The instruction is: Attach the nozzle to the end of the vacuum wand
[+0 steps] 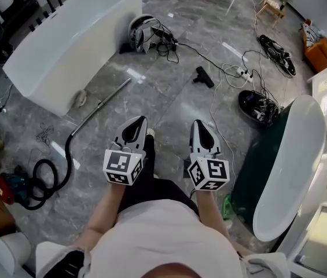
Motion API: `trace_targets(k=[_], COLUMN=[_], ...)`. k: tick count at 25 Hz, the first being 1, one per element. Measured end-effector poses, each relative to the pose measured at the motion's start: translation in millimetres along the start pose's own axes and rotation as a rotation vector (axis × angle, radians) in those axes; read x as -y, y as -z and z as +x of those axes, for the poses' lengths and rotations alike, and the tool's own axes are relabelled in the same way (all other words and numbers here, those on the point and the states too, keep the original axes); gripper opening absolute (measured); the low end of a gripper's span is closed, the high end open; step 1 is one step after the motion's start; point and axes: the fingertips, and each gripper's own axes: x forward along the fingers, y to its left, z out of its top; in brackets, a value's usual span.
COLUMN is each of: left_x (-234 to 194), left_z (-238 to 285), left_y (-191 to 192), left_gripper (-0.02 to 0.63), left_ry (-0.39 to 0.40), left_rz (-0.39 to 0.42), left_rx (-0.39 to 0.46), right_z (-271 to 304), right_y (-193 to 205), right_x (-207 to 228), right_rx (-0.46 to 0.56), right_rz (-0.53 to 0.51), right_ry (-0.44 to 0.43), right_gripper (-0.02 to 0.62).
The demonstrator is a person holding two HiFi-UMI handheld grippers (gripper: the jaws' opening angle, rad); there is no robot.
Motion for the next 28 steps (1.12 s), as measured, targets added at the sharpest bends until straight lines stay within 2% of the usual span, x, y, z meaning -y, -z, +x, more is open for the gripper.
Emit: trace_targets(k=[7, 13, 19, 24, 28], left_x=[-19, -44, -64, -87, -102], left_z=[42, 91, 145, 182, 200], left_y=[-14, -24, -46, -62, -66], left_gripper=[0.011, 0.011, 0.011, 0.011, 0.011], left_ry=[0.037, 0.059, 0.105, 0.124, 0.141], left_rz=[0.001, -0.003, 0.013, 0.026, 0.006], left_rx=[0.001, -0.036, -0.038, -0.037, -0.035], right_z=[44, 89, 136, 175, 199], right_y=[-9, -14, -30, -44, -42], right_x=[23, 40, 64, 73, 71], right_rx=[-0.006, -0.040, -0.054, -0.043, -0.049], right_rz=[0.038, 0.064, 0.073, 0.069, 0.074], right_ry=[0.019, 0.047, 0.088, 0.103, 0.101], right_gripper=[0.015, 0.015, 0.015, 0.015, 0.015])
